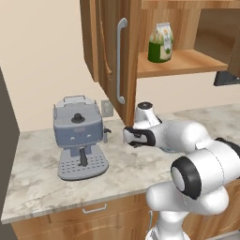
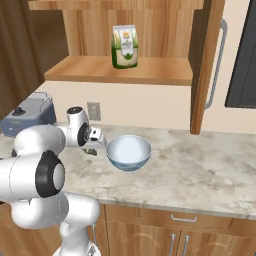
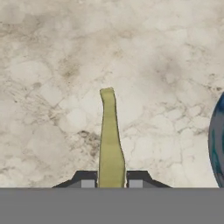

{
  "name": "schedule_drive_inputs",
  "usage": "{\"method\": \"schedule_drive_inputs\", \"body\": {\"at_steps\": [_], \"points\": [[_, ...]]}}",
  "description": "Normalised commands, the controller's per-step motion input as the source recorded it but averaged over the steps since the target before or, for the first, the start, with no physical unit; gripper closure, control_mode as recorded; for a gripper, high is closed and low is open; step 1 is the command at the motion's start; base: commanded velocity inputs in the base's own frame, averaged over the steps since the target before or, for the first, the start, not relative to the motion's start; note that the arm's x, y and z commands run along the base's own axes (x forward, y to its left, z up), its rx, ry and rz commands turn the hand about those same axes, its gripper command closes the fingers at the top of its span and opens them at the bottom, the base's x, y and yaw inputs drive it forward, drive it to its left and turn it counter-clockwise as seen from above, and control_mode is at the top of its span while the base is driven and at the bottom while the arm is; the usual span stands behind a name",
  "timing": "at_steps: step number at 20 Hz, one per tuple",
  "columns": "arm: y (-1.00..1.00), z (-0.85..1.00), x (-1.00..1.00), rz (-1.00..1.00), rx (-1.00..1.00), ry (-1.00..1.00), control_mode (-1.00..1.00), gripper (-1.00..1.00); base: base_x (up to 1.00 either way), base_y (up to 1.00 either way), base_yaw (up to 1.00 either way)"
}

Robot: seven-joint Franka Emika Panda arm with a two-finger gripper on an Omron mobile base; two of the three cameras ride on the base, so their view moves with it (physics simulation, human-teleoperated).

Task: Pick the egg and butter from the fridge and place them by the bowl for mixing.

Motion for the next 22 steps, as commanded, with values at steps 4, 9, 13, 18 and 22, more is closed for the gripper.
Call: {"method": "schedule_drive_inputs", "body": {"at_steps": [4,9,13,18,22], "points": [[0.00,-0.14,0.22,0.00,0.00,0.00,-1.00,1.00,0.00,0.00,0.00],[0.00,-0.31,0.01,0.00,0.00,-0.01,-1.00,1.00,0.00,0.00,0.00],[0.00,-0.25,0.00,0.00,0.00,-0.07,-1.00,1.00,0.00,0.00,0.00],[0.00,-0.17,0.00,0.00,0.00,-0.13,-1.00,1.00,0.00,0.00,0.00],[0.00,-0.30,0.00,0.00,0.00,-0.17,-1.00,1.00,0.00,0.00,0.00]]}}
